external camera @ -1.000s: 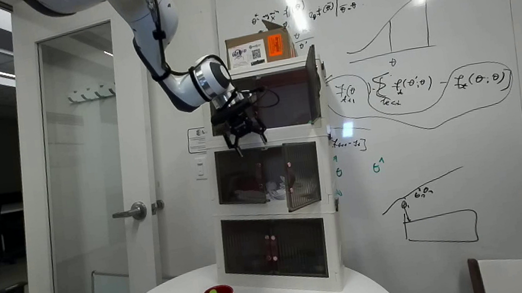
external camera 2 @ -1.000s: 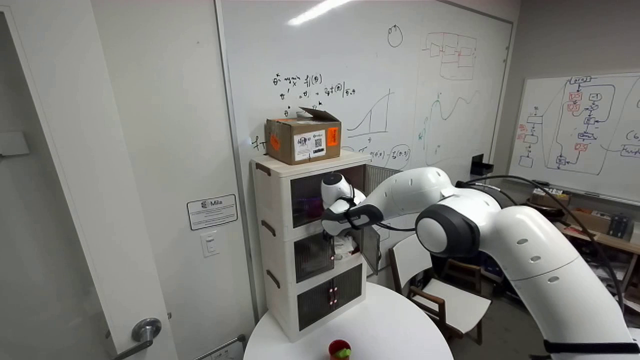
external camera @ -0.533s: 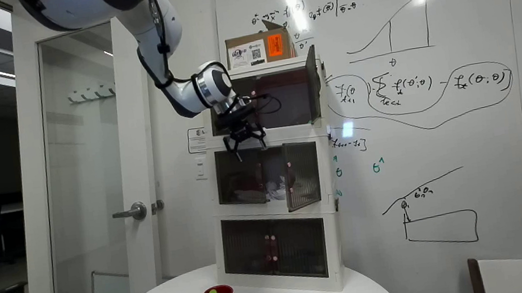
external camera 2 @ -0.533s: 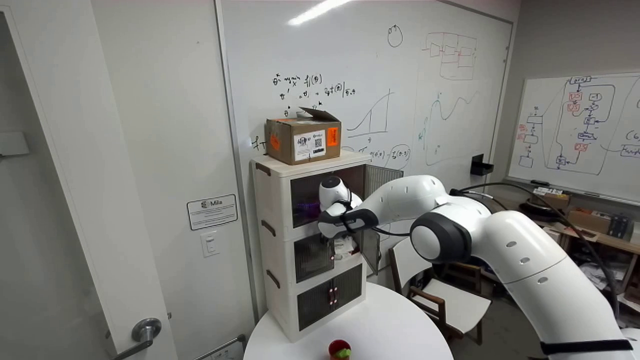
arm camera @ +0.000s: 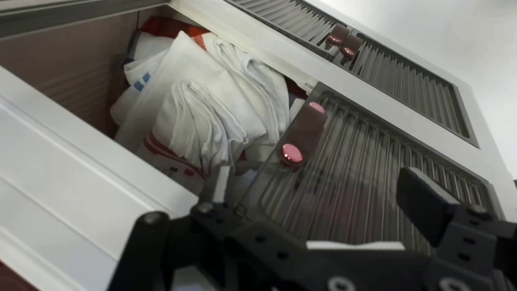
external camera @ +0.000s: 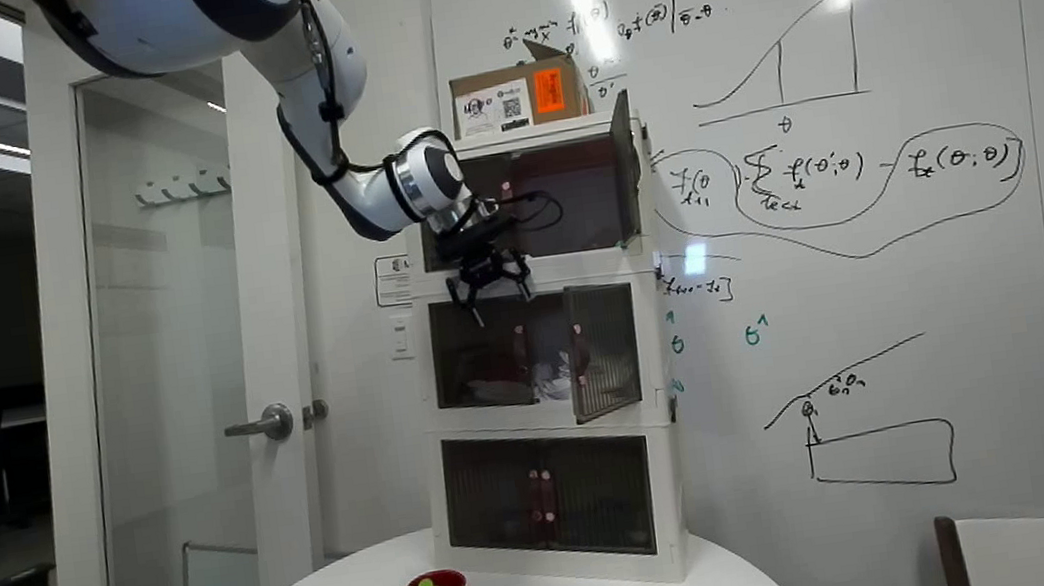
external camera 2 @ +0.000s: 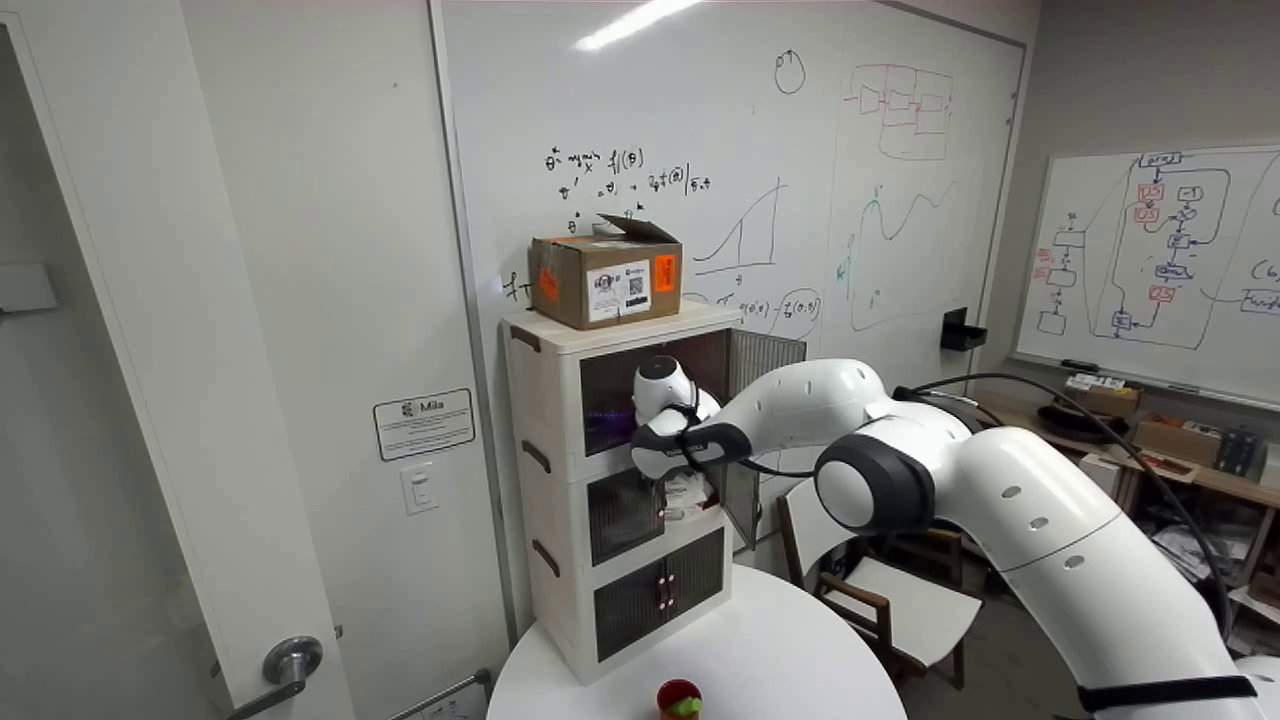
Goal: Open the cabinet
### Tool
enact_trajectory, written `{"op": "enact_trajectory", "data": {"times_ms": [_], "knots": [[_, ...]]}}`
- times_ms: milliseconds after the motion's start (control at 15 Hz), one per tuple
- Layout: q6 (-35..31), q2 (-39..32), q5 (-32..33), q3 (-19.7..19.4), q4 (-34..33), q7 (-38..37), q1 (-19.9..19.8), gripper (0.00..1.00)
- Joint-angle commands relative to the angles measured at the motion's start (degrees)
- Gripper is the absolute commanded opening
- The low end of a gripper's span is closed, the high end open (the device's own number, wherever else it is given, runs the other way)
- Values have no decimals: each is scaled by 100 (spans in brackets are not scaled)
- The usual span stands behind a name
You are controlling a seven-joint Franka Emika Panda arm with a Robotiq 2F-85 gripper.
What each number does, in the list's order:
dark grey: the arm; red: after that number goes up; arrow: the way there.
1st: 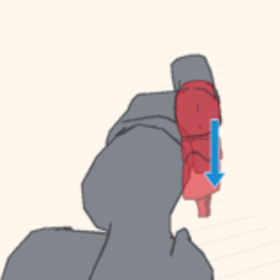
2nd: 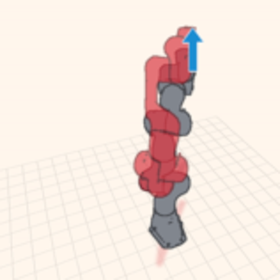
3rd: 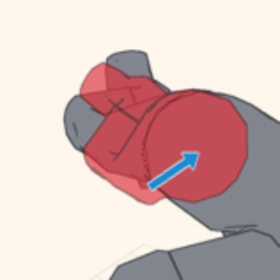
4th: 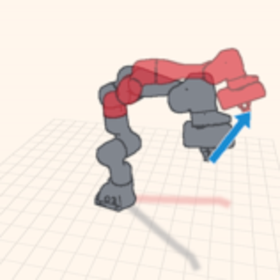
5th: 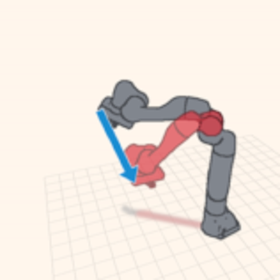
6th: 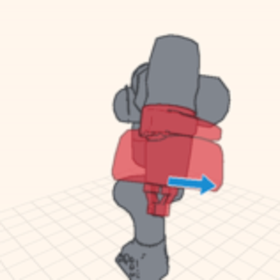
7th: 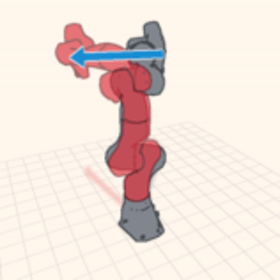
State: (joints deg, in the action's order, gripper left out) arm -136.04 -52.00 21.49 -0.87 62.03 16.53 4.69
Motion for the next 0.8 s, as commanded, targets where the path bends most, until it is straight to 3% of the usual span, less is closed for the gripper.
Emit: {"op": "enact_trajectory", "data": {"times_ms": [0, 267, 733], "knots": [[101, -75, -223, 177, -156, 429, -10, 100], [340, 177, -494, 467, 163, 796, -139, 100], [1478, 683, -991, 792, 755, 1261, -365, 100]]}}
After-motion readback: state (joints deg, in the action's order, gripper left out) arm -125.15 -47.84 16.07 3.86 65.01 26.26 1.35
